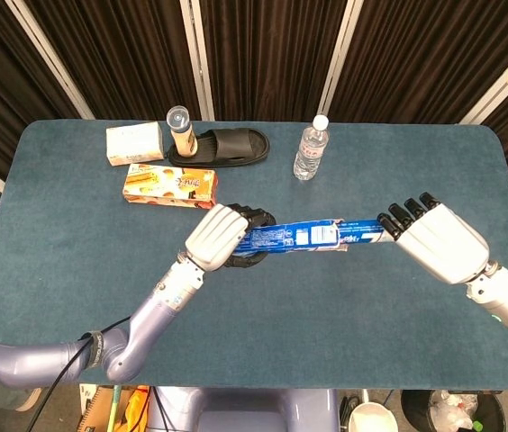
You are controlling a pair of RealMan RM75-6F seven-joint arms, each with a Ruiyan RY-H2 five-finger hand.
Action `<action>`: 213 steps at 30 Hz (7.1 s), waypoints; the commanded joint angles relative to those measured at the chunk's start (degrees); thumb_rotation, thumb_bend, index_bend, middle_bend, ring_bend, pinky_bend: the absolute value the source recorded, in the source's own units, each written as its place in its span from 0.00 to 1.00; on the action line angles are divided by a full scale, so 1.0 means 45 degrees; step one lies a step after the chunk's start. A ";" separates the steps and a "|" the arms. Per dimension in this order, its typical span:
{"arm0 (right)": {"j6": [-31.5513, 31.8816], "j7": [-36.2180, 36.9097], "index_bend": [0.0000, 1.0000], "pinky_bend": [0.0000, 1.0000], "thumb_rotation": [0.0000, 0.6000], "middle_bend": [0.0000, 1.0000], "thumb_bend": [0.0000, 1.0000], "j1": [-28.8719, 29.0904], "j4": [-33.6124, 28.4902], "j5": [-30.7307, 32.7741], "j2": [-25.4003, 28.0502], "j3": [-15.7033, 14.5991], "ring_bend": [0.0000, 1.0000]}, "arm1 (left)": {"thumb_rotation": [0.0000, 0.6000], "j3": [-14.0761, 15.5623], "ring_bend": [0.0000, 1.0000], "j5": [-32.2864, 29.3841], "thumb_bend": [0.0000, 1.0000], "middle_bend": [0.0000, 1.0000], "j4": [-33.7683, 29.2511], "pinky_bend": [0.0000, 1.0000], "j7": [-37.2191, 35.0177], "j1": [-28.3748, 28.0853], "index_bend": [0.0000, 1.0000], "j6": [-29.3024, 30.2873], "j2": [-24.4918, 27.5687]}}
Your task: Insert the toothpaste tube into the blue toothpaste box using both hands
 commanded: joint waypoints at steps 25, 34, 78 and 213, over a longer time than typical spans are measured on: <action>0.1408 0.0366 0.65 0.74 1.00 0.72 0.56 -0.0190 0.1180 -0.0651 -0.0460 -0.0116 0.58 | 1.00 -0.0689 0.53 -0.2142 0.40 0.55 -0.0251 0.57 0.1079 -0.0898 0.42 -0.0371 -0.0720; 0.1991 -0.0034 0.28 0.47 1.00 0.50 0.56 -0.0680 0.1060 0.0250 -0.0848 0.0201 0.35 | 1.00 -0.0742 0.53 -0.1827 0.40 0.55 0.0201 0.57 0.0775 -0.0829 0.42 0.0489 -0.1321; 0.2745 0.0781 0.24 0.46 1.00 0.48 0.53 -0.0899 0.0101 0.1160 -0.0417 0.1135 0.33 | 1.00 -0.0627 0.52 0.1806 0.40 0.53 0.4387 0.57 -0.2901 -0.1409 0.41 0.2768 -0.3831; 0.2248 0.1306 0.00 0.23 1.00 0.27 0.41 -0.1770 -0.0190 0.3186 -0.0678 0.1469 0.14 | 1.00 -0.0435 0.56 0.4523 0.60 0.58 0.4871 0.66 -0.8048 0.1588 0.46 1.0116 -0.4683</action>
